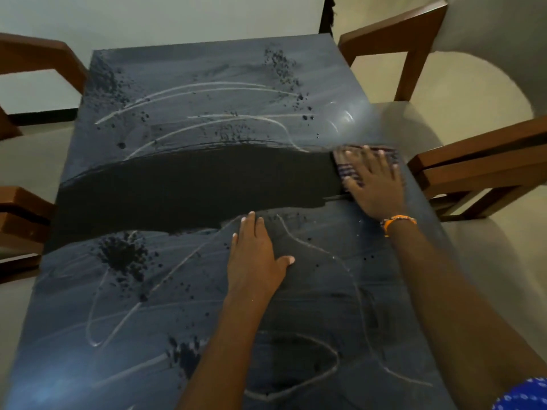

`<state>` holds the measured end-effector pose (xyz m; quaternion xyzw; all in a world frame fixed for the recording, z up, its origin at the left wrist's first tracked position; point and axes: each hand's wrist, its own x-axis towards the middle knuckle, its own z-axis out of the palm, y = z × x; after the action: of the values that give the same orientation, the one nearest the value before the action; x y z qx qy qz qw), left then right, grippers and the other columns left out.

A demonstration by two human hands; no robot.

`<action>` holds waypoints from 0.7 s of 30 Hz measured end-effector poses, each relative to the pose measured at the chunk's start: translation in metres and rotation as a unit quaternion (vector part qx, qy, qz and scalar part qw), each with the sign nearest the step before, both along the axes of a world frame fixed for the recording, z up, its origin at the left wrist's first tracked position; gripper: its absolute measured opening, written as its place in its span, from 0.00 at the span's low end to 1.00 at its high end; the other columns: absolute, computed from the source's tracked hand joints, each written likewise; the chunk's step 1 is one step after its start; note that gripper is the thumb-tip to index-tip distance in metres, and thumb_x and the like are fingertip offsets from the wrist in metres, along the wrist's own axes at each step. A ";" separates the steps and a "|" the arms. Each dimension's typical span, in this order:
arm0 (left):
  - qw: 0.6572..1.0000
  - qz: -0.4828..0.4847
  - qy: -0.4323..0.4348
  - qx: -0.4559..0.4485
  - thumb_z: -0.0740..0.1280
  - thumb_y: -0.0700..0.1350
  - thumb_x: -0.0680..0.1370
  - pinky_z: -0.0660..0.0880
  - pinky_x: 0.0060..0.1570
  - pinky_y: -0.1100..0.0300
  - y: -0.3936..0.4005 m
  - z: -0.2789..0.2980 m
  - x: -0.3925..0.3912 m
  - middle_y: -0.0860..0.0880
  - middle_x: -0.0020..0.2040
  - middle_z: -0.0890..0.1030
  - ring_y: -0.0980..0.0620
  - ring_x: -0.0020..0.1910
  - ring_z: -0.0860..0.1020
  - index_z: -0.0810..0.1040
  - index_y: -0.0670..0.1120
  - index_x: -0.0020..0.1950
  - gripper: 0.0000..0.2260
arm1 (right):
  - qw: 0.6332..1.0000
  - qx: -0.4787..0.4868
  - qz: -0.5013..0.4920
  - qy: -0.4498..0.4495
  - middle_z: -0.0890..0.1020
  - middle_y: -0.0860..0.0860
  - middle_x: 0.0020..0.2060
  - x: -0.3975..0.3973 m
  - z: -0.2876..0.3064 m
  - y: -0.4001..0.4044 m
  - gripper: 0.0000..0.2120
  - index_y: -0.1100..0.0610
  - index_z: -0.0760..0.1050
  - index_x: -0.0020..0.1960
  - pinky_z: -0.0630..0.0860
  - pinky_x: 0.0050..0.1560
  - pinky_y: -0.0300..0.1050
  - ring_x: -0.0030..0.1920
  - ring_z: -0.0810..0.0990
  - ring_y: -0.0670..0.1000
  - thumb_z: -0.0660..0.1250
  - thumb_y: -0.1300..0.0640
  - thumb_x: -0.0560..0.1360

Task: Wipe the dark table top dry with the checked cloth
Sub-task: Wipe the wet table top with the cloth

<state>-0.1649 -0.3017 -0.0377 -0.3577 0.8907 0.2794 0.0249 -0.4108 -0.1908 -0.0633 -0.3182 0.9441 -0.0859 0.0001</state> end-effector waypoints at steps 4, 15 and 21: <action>1.000 0.019 -0.009 -0.004 0.71 0.57 0.69 0.56 0.72 0.51 -0.001 -0.002 -0.002 0.49 0.77 0.50 0.49 0.76 0.52 0.52 0.43 0.75 0.44 | 0.996 -0.008 -0.085 -0.037 0.50 0.51 0.77 -0.020 -0.002 0.020 0.28 0.44 0.51 0.76 0.44 0.74 0.64 0.77 0.46 0.58 0.56 0.46 0.78; 1.000 0.025 -0.003 0.016 0.74 0.52 0.68 0.59 0.72 0.48 0.001 0.000 -0.005 0.48 0.77 0.53 0.49 0.75 0.54 0.55 0.43 0.74 0.42 | 0.976 -0.011 0.208 -0.064 0.51 0.51 0.77 0.085 0.001 -0.156 0.27 0.44 0.52 0.75 0.41 0.73 0.63 0.77 0.45 0.58 0.54 0.44 0.78; 0.999 0.029 -0.008 0.013 0.73 0.54 0.68 0.58 0.72 0.48 0.002 0.000 -0.003 0.50 0.77 0.51 0.50 0.76 0.52 0.54 0.44 0.75 0.42 | 0.987 -0.017 0.155 -0.041 0.52 0.48 0.77 0.015 0.000 -0.105 0.27 0.44 0.51 0.75 0.43 0.75 0.61 0.77 0.47 0.56 0.54 0.45 0.78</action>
<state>-0.1682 -0.2998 -0.0374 -0.3849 0.8761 0.2890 0.0291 -0.3959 -0.2957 -0.0637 -0.4566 0.8812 -0.1136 0.0471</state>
